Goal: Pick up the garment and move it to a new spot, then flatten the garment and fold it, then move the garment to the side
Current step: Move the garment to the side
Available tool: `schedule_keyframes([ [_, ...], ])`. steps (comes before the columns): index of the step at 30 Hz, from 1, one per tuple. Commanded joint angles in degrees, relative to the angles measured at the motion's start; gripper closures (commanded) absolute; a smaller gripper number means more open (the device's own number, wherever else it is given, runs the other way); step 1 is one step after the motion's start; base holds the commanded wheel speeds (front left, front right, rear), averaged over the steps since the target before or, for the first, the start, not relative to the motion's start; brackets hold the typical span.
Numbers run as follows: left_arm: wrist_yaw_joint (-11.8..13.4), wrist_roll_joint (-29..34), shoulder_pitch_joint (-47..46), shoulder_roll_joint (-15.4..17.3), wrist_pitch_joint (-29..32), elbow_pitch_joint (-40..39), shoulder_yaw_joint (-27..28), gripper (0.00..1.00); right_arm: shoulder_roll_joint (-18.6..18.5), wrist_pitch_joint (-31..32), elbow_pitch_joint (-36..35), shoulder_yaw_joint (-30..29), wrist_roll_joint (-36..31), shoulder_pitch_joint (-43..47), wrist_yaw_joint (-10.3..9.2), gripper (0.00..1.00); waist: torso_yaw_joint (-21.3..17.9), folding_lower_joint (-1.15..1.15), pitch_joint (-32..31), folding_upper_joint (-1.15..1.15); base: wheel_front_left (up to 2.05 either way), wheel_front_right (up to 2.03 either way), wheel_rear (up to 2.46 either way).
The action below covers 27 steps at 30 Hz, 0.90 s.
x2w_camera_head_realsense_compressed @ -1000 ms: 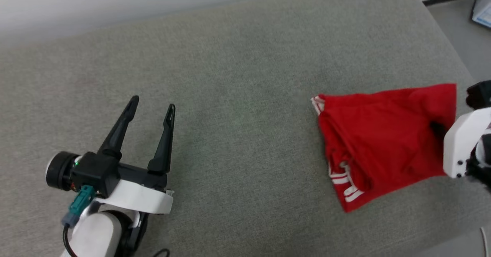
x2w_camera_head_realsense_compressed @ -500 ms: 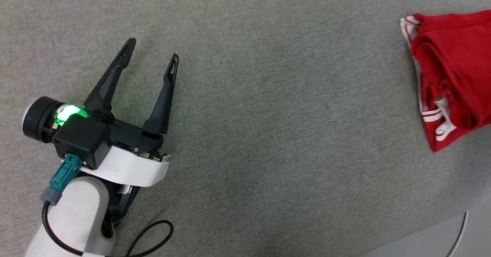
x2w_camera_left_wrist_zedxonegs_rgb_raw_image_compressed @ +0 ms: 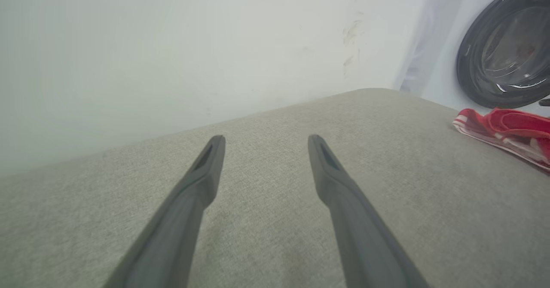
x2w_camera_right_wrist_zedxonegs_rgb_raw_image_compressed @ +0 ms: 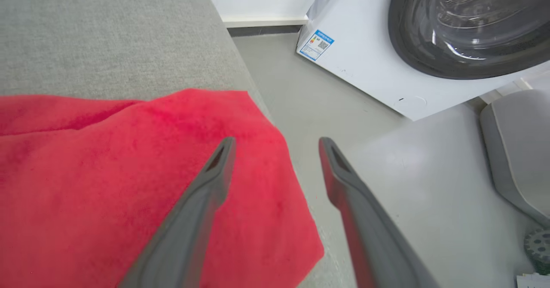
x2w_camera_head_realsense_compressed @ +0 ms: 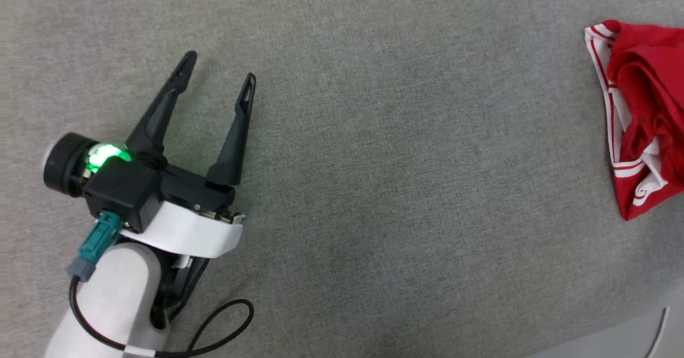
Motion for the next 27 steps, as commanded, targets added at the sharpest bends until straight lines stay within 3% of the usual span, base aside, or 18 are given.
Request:
schedule_keyframes([
  [1,0.2,-0.3,1.1,-0.4,-0.6,0.7,-0.2,0.0,0.7,-1.9,-0.3,-1.3,-1.1,0.0,-0.08,0.0,0.6,-0.01,-1.6,0.0,0.0,0.0,0.0],
  [5,0.6,-1.1,2.8,-1.9,-1.9,3.1,-0.7,0.0,2.8,-8.1,-1.6,-3.7,-3.9,3.0,-0.07,0.0,1.7,-0.01,-5.9,0.0,0.0,0.0,0.0],
  [11,1.6,-2.4,7.5,-4.1,-3.4,7.0,-1.4,0.0,5.9,-13.9,-4.0,-3.1,-3.1,9.7,-0.08,0.0,3.8,-0.01,-13.8,0.0,0.0,0.0,0.0],
  [27,4.1,-4.6,17.3,-9.5,-4.6,12.6,-0.2,0.0,14.6,-15.9,-17.1,6.5,5.4,30.0,-0.07,0.0,11.9,-0.01,-28.1,0.0,0.0,0.0,0.0],
])
